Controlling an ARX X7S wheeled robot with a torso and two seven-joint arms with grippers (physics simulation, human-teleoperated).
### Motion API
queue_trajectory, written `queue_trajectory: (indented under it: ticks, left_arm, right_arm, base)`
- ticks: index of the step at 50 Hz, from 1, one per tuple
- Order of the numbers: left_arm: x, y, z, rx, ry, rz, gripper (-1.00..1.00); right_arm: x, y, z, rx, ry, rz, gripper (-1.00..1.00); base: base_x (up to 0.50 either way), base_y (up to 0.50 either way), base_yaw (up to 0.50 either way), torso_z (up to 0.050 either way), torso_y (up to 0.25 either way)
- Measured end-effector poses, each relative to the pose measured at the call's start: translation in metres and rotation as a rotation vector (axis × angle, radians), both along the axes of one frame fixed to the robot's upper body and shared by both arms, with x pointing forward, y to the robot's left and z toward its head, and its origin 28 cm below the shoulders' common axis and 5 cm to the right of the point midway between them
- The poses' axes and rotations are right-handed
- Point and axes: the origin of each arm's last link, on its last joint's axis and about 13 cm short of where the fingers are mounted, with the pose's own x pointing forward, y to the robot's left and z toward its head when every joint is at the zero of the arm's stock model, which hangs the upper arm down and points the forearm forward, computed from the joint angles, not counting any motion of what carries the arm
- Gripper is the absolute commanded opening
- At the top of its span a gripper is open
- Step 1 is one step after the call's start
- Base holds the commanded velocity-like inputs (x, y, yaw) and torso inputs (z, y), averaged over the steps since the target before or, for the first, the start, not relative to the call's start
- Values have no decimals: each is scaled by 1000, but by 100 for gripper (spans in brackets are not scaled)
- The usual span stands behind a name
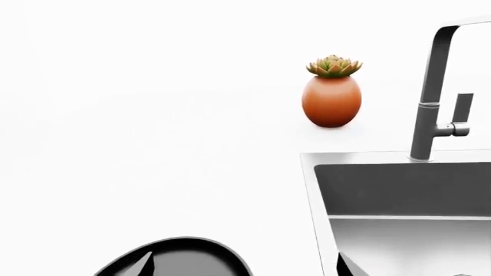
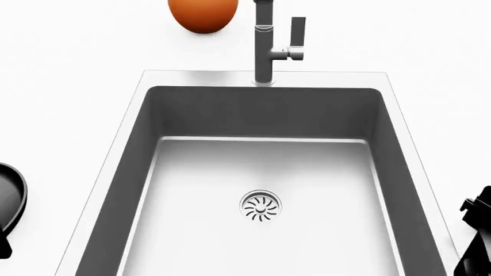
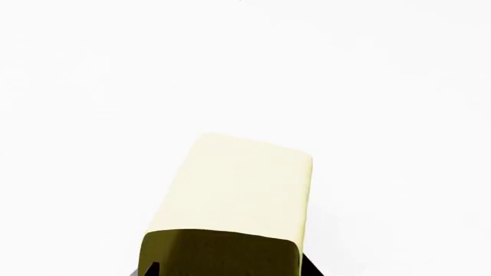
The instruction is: Pick the pan and sponge and place them into the sink. Then turn on the water.
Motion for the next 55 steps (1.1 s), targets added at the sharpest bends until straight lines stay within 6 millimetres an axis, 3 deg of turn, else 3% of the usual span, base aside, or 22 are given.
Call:
queue_trajectory:
  ticks: [9, 17, 29, 41, 46, 55]
  left_arm:
    - [1, -1, -1, 0, 1, -1, 100]
    - [1, -1, -2, 0, 5, 1, 100]
    - [0, 1, -2, -2, 8, 9, 100]
    - [-5, 7, 6, 8, 4, 9, 100]
    - [-15, 28, 15, 38, 50, 100, 100]
    - [-30, 46, 29, 96, 126, 106, 100]
  right_arm:
    - [-7, 4, 13, -32, -67, 53, -100]
    - [-17, 19, 45, -87, -242, 298, -100]
    - [-33, 51, 78, -140, -354, 633, -100]
    - [-51, 68, 91, -172, -371, 832, -100]
    - [-59, 71, 91, -175, -358, 888, -100]
    - [-67, 75, 89, -174, -344, 944, -100]
  base:
    - [0, 0, 0, 0, 0]
    - [0, 0, 0, 0, 0]
    - [0, 0, 0, 0, 0]
    - [0, 0, 0, 0, 0]
    - [0, 0, 1, 0, 0]
    - [0, 0, 0, 0, 0]
